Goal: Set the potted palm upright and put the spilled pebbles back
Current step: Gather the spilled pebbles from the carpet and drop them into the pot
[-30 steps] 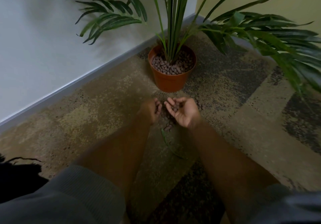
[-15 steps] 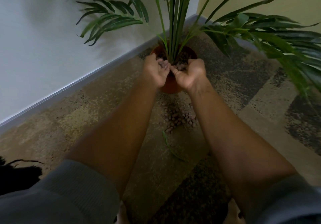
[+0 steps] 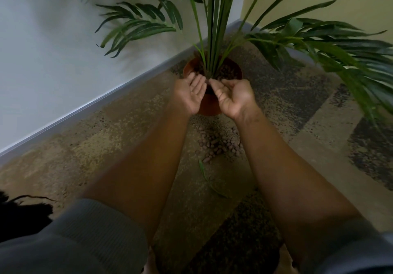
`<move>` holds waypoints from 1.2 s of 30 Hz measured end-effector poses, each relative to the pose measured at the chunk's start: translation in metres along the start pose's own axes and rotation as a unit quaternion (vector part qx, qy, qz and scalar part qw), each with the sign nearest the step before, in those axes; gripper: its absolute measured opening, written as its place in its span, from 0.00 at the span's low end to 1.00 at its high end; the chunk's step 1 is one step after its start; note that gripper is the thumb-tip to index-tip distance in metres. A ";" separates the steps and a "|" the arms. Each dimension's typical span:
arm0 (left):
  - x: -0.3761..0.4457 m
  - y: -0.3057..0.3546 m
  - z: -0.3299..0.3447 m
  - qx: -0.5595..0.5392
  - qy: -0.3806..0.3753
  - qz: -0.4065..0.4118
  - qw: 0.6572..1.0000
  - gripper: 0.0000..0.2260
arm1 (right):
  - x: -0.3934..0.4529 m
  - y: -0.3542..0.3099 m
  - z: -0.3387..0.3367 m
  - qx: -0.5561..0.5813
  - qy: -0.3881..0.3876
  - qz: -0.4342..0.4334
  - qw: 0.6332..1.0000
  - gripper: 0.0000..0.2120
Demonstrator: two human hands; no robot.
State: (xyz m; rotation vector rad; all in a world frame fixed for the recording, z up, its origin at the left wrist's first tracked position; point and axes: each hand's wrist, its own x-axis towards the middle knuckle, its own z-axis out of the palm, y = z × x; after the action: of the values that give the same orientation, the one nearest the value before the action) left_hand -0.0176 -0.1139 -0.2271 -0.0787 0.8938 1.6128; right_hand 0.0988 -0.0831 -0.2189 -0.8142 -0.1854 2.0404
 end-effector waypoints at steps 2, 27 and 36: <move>-0.001 -0.006 -0.010 0.027 0.053 0.008 0.998 0.18 | -0.004 0.001 -0.007 -0.020 -0.004 0.007 1.000 0.18; 0.049 -0.082 -0.085 0.747 0.025 -0.002 0.664 0.20 | 0.030 0.034 -0.138 -0.705 0.231 -0.083 0.665 0.07; 0.072 -0.095 -0.097 0.775 0.043 0.049 0.629 0.11 | 0.047 0.016 -0.145 -0.839 0.261 -0.102 0.467 0.30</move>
State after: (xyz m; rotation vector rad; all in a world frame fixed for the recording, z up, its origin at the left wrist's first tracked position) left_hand 0.0053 -0.1143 -0.3789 1.1246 2.0941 0.4319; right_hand 0.1593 -0.0801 -0.3599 -2.2716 -1.9736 0.5857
